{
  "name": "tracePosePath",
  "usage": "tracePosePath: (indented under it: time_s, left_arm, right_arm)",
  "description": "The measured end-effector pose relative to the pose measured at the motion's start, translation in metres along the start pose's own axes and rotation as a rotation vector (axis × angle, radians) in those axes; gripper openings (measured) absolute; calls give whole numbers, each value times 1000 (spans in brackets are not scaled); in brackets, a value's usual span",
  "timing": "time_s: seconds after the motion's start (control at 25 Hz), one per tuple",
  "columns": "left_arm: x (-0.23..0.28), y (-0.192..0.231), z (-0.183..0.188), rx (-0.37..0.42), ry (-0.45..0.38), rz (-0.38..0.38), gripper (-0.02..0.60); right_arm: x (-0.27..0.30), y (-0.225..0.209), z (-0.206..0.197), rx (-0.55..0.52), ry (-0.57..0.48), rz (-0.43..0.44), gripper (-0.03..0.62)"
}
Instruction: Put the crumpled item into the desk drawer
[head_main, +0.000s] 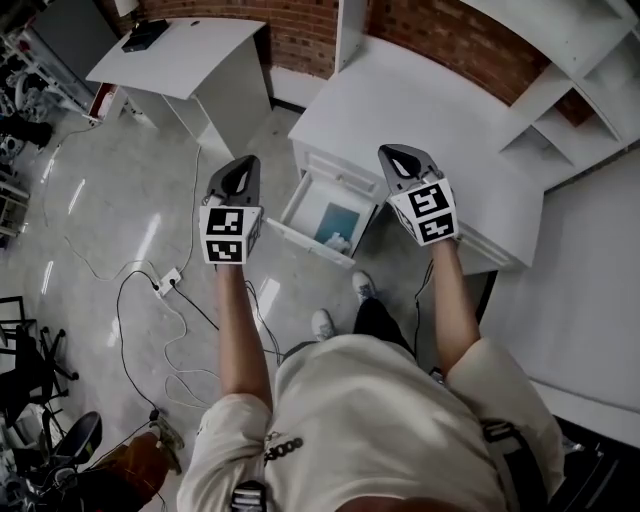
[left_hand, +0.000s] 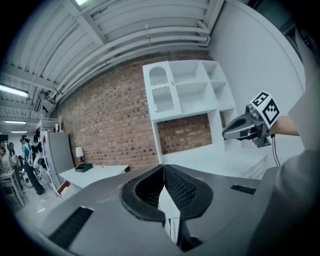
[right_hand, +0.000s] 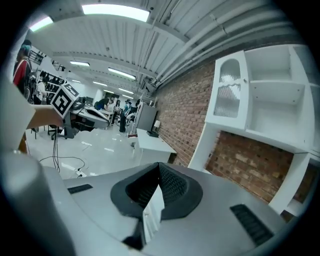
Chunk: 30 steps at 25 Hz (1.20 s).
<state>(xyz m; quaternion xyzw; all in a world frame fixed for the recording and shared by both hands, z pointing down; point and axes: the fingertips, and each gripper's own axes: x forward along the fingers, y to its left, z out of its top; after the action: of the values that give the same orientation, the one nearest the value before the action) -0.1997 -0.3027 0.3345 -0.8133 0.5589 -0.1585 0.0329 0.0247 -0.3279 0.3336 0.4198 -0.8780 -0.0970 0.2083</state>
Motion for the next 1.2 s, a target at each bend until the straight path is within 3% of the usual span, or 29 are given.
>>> tracePosePath:
  time_s: [0.4,0.68,1.2]
  left_arm:
    - [-50,-11,67,85,-143,-28,18]
    - [-81,-18,96,95,-224,-50,18]
    - [-119,-10,112,99,-270,-21,18]
  right_arm:
    - [-49,19,70,-40,-113,-35,6]
    - [-68,24,100,-59,-159,-60,6]
    - [-80,44,123,-101,-171,-28,6]
